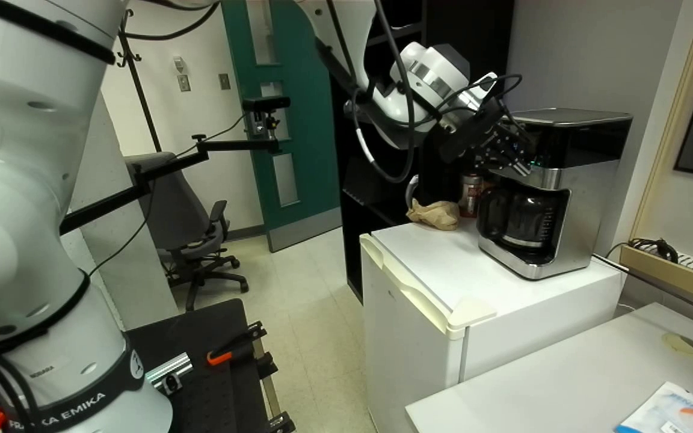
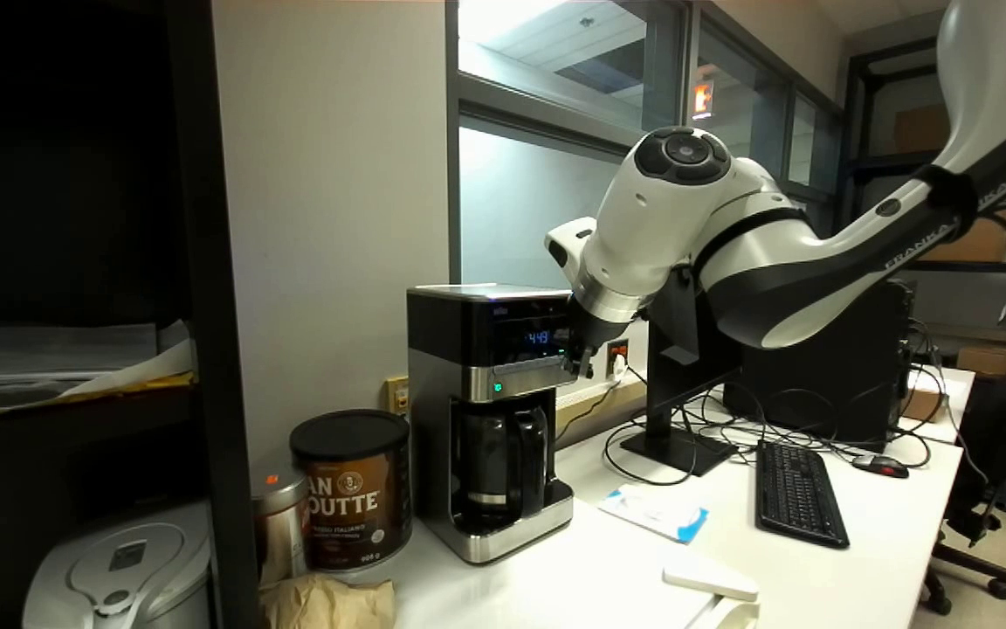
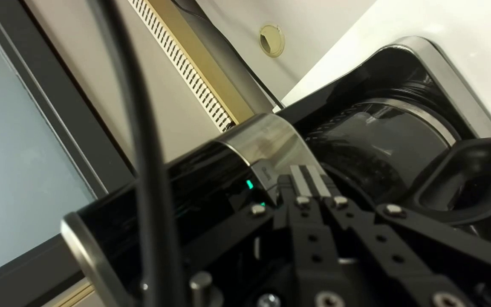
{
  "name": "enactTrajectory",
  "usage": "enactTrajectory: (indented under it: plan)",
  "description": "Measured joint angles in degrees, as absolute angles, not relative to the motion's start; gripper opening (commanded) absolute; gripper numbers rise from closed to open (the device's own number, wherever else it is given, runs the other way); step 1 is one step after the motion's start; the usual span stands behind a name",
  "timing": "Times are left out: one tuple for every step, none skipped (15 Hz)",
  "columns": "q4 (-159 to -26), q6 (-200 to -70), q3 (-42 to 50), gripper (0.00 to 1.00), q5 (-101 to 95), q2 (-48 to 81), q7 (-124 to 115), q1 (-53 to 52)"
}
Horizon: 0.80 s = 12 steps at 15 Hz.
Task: Press a button on the coffeemaker.
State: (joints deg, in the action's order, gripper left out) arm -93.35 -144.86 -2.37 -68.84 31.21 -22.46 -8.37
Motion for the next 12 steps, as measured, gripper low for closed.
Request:
enactTrajectory:
  plan:
    - [-93.3,-144.9,-2.4,0.0,-68.8,31.2,-22.5,-8.4]
    - [-93.4,-144.9,-2.4,0.0,-68.8,31.2,-22.5,-8.4]
    - [-93.6,-145.0,-2.4,0.0,-68.8,31.0,-22.5,-8.4]
    - [-94.0,-145.5,-2.4,0.0,-68.8,30.7,-22.5,-8.5]
    - [-94.7,-145.9,-2.5,0.0,-68.7,30.2,-22.5,-8.5]
    - [-95.7,-146.2,-2.7,0.0,-68.5,29.5,-22.5,-8.5]
    - [-97.0,-146.4,-2.8,0.0,-68.1,28.5,-22.5,-8.5]
    - [-98.3,-146.7,-2.9,0.0,-67.9,27.5,-22.5,-8.5]
    - [-99.7,-147.0,-3.0,0.0,-67.6,26.4,-22.5,-8.5]
    - [-101.2,-147.4,-3.2,0.0,-67.1,25.3,-22.5,-8.5]
    - [-102.6,-147.6,-3.3,0.0,-66.5,24.1,-22.4,-8.5]
    - [-104.0,-147.9,-3.4,0.0,-65.8,23.0,-22.4,-8.5]
